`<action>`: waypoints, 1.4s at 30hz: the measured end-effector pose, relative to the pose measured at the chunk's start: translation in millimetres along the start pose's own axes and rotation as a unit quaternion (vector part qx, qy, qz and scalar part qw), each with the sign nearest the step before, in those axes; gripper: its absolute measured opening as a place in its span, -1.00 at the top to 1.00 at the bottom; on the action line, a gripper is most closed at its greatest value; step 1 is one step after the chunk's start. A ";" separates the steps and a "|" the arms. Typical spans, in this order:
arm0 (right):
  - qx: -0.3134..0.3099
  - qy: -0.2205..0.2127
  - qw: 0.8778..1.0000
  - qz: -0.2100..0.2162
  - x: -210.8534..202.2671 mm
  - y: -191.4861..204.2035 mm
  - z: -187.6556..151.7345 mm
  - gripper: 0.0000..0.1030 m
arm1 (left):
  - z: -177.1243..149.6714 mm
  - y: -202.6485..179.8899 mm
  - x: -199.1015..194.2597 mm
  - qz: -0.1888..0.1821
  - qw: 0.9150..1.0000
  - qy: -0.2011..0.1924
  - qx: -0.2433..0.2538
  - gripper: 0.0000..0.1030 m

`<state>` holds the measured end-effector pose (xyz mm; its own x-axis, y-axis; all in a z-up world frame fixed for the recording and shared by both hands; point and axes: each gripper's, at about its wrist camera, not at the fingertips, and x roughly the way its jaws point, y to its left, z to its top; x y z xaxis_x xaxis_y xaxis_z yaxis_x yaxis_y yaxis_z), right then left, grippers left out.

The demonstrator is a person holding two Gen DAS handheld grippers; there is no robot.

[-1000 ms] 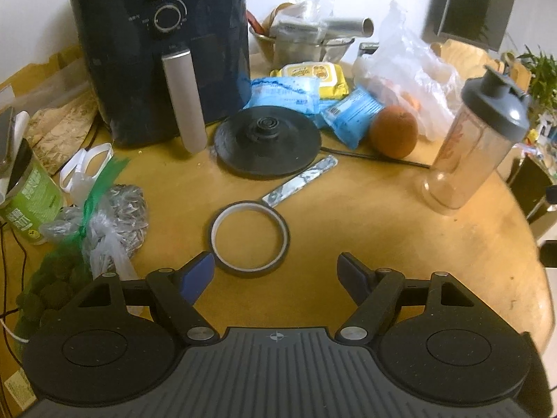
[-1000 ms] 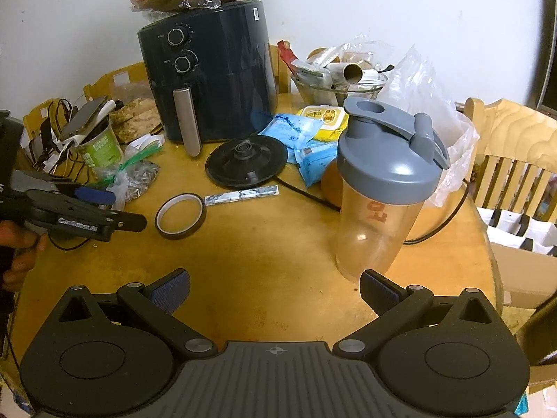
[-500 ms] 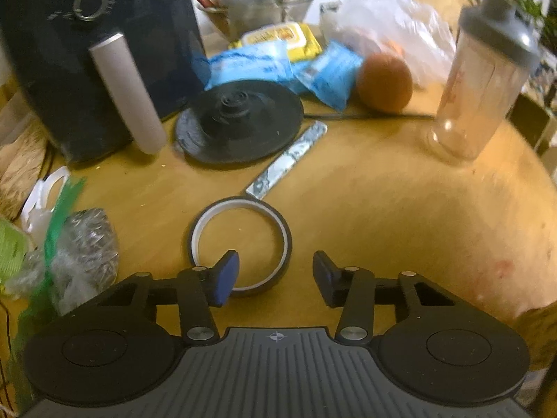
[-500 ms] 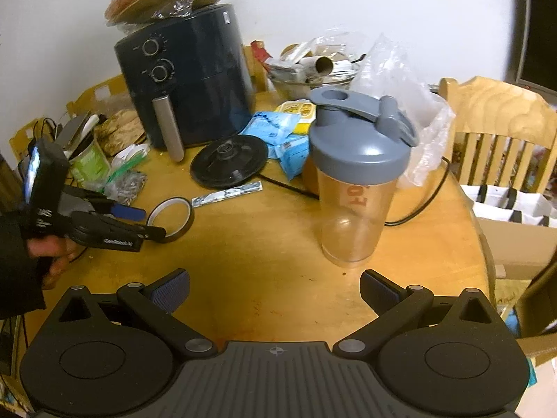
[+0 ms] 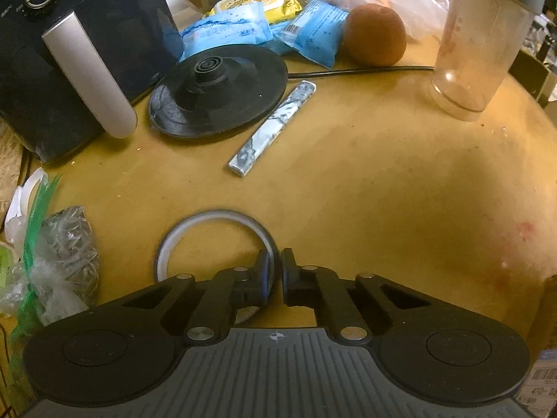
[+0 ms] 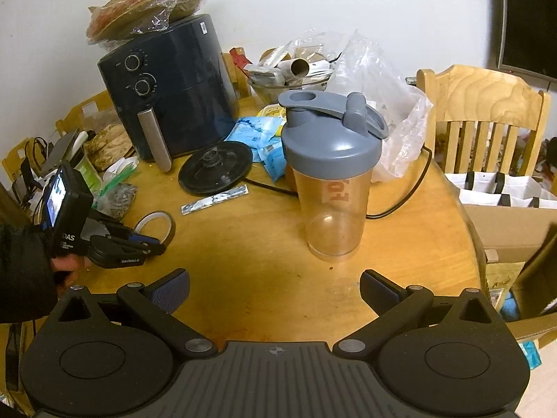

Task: Organize objects
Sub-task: 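Close the left gripper on the rim of the tape ring, then move the right gripper to the marble-patterned stick while the left holds the ring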

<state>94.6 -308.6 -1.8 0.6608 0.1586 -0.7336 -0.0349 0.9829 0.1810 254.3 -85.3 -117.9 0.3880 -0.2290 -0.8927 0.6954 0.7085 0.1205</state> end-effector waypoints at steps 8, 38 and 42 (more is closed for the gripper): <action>-0.017 0.005 1.000 0.020 3.6 5.3 3.5 -1.00 | -9.4 -12.6 -6.6 0.003 1.000 0.019 -0.011 0.86; -0.150 0.036 0.983 0.101 58.0 49.6 28.3 -1.00 | -32.0 -34.7 -147.4 0.003 0.984 -0.094 -0.152 0.86; -0.169 0.036 0.979 0.109 66.6 59.2 35.3 -1.00 | -34.3 -32.1 -162.1 0.014 0.980 -0.106 -0.166 0.86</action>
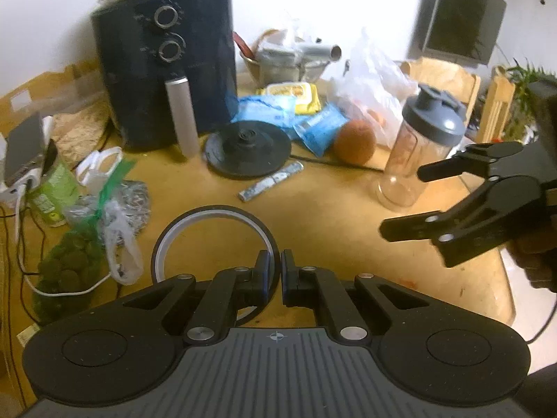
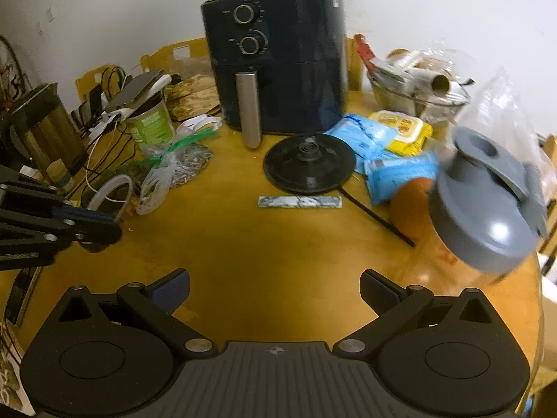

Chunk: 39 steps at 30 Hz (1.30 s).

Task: Organize objects
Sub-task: 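Move the right gripper to the marble-patterned stick while the left holds the ring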

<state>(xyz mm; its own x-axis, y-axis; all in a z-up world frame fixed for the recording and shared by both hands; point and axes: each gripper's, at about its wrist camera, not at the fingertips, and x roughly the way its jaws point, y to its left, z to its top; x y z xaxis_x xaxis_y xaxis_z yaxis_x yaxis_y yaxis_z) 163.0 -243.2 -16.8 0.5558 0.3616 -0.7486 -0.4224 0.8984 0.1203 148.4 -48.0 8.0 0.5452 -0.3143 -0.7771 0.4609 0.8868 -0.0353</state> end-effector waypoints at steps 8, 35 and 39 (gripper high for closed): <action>-0.027 0.000 1.000 0.012 18.3 5.0 12.7 -1.00 | -10.7 2.4 -29.1 0.011 0.999 -0.018 -0.040 0.86; -0.024 0.021 0.999 0.011 111.3 2.7 20.6 -1.00 | -54.0 2.1 -68.1 0.014 0.994 -0.014 -0.106 0.86; -0.013 0.029 0.999 0.009 128.9 -3.1 23.6 -1.00 | -57.7 4.0 -71.8 0.014 0.994 -0.017 -0.109 0.86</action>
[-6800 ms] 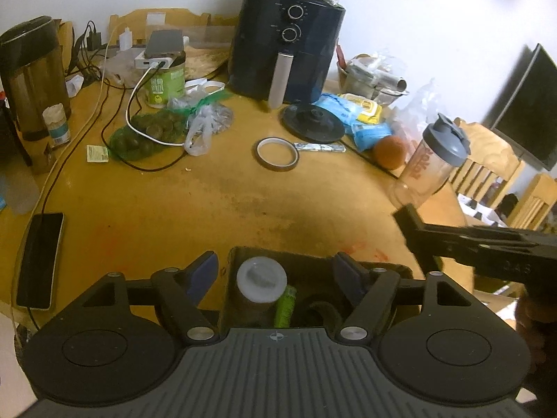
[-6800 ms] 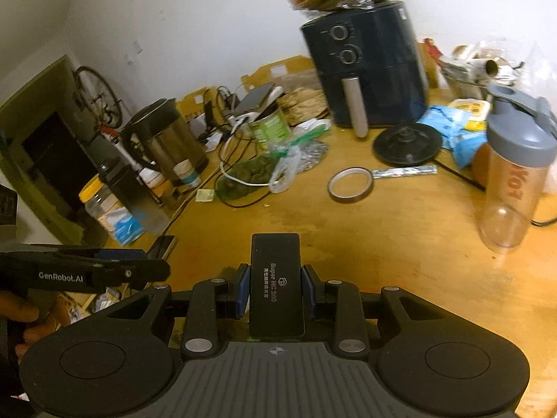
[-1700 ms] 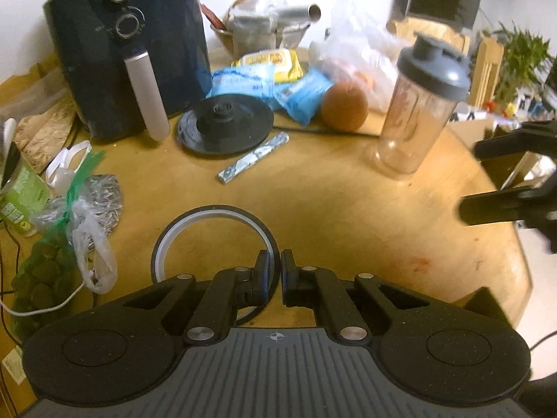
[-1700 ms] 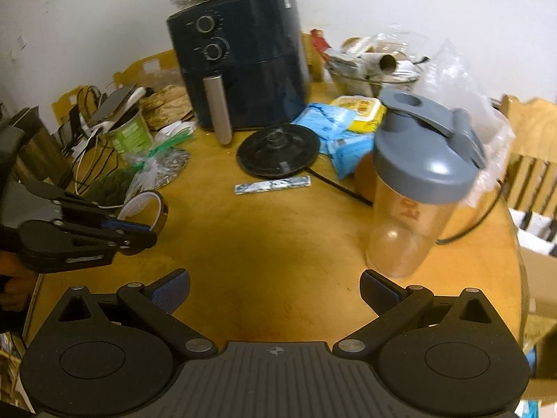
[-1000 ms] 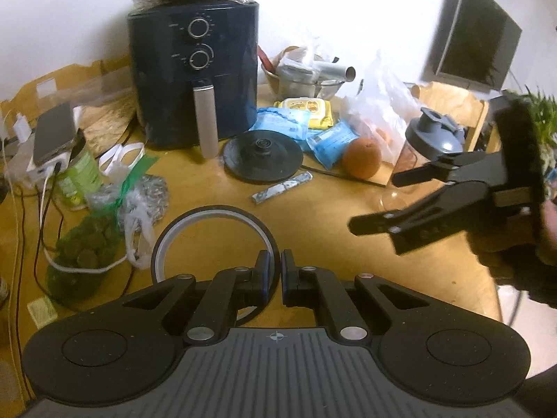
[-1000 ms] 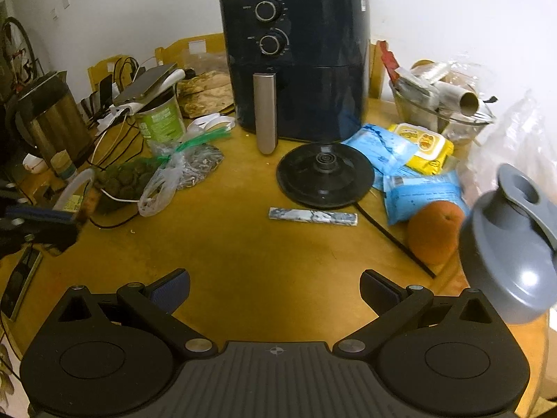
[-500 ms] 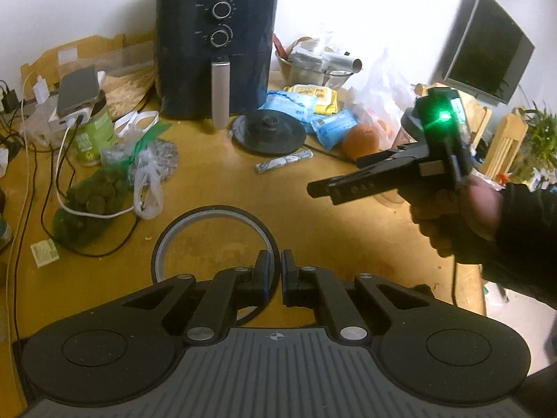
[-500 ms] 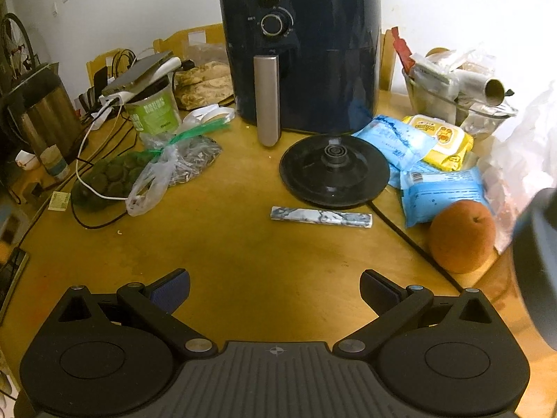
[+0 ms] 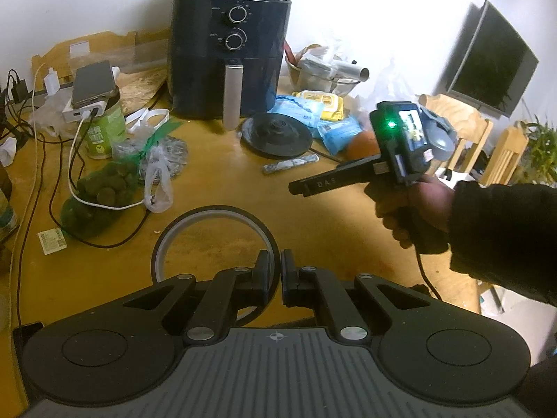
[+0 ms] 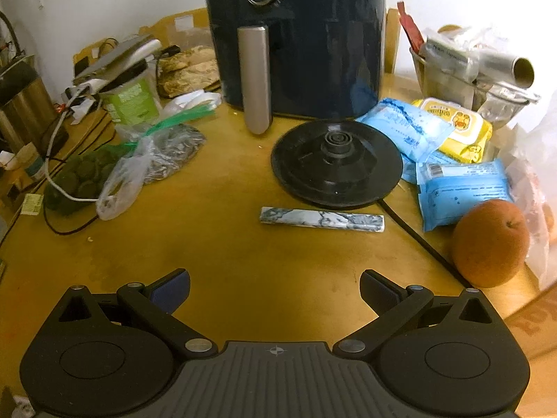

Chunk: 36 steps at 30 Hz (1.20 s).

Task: Organize objects
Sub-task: 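Move the right gripper to the marble-patterned stick while the left holds the ring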

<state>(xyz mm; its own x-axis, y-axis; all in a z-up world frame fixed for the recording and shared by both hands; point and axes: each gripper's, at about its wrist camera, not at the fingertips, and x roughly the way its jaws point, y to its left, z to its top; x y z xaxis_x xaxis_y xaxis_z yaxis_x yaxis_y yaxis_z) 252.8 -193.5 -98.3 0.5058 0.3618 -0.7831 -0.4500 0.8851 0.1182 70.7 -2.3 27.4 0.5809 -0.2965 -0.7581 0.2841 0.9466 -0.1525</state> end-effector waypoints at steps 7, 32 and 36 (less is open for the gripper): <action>0.030 0.012 0.999 -0.020 27.4 -10.6 6.8 -1.00 | -6.0 10.9 -3.4 0.007 1.000 0.001 -0.016 0.86; 0.151 0.052 0.974 -0.161 96.5 -22.9 50.7 -1.00 | -8.2 50.3 -4.6 0.040 0.997 0.005 -0.070 0.86; 0.148 0.055 0.974 -0.165 91.6 -21.1 44.5 -0.97 | -6.3 49.4 -2.3 0.036 0.997 0.004 -0.067 0.86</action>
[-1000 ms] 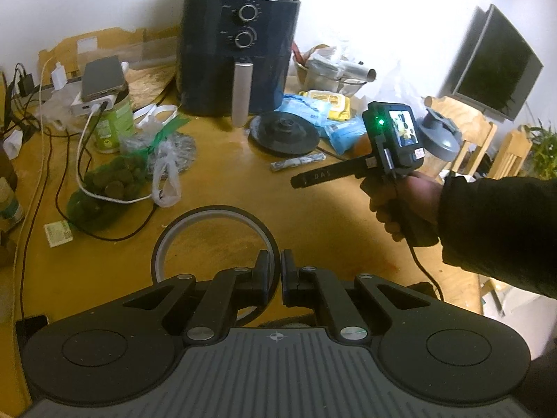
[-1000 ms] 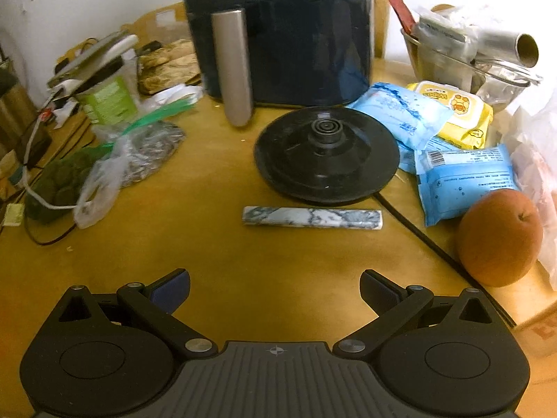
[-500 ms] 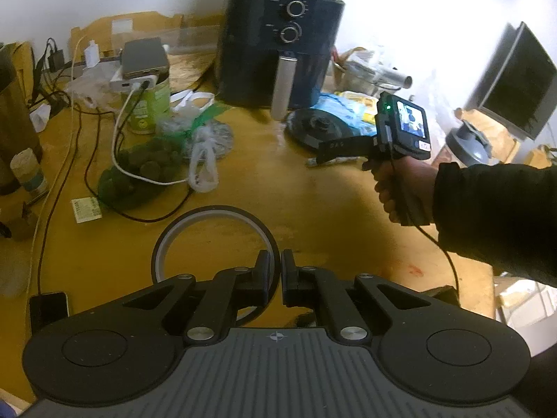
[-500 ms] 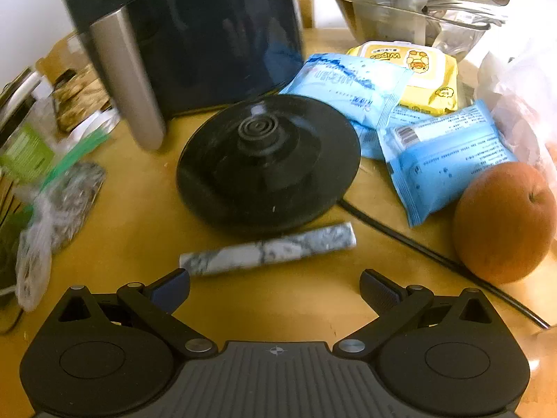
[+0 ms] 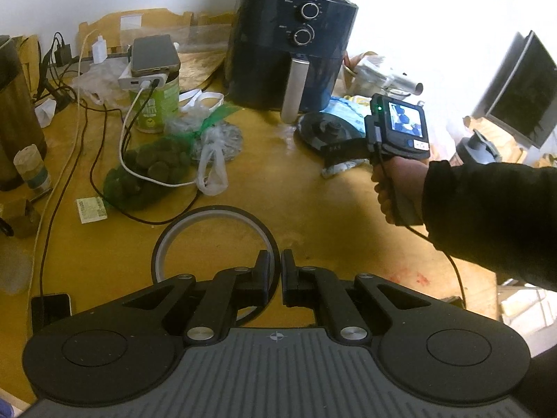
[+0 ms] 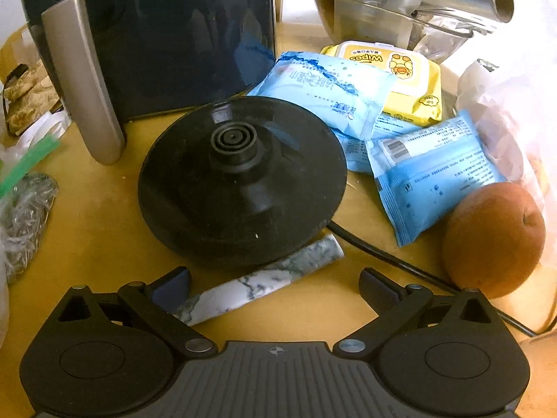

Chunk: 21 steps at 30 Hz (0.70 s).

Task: Organize objects
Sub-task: 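Move the right gripper to the marble-patterned stick while the left holds the ring, then close the right gripper around the marble-patterned stick and lift it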

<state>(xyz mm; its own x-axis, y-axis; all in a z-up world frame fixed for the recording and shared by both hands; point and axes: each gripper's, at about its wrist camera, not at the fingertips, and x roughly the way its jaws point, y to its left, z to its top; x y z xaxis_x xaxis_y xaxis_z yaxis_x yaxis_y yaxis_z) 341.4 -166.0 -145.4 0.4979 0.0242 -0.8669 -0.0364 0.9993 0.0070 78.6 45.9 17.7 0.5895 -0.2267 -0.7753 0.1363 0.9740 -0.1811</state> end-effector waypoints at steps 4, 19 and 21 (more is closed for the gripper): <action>-0.008 -0.011 1.000 0.004 -9.6 -6.7 -8.3 -0.70 | 1.2 -1.8 3.3 -0.006 1.000 0.001 0.002 0.86; -0.043 -0.040 0.998 0.029 -26.3 -25.0 -20.9 0.60 | 1.5 -14.4 7.1 -0.024 0.999 0.004 0.021 0.86; -0.043 -0.036 0.998 0.033 -27.4 -28.5 -20.4 0.65 | 1.4 -15.2 6.8 -0.026 0.999 0.003 0.022 0.86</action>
<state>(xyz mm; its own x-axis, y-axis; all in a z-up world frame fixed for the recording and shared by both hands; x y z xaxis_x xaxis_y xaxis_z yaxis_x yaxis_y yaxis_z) 311.1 -195.7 -132.0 0.5537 0.0944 -0.8274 -0.1431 0.9896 0.0172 81.6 29.6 15.9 0.5753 -0.2765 -0.7698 0.2021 0.9600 -0.1938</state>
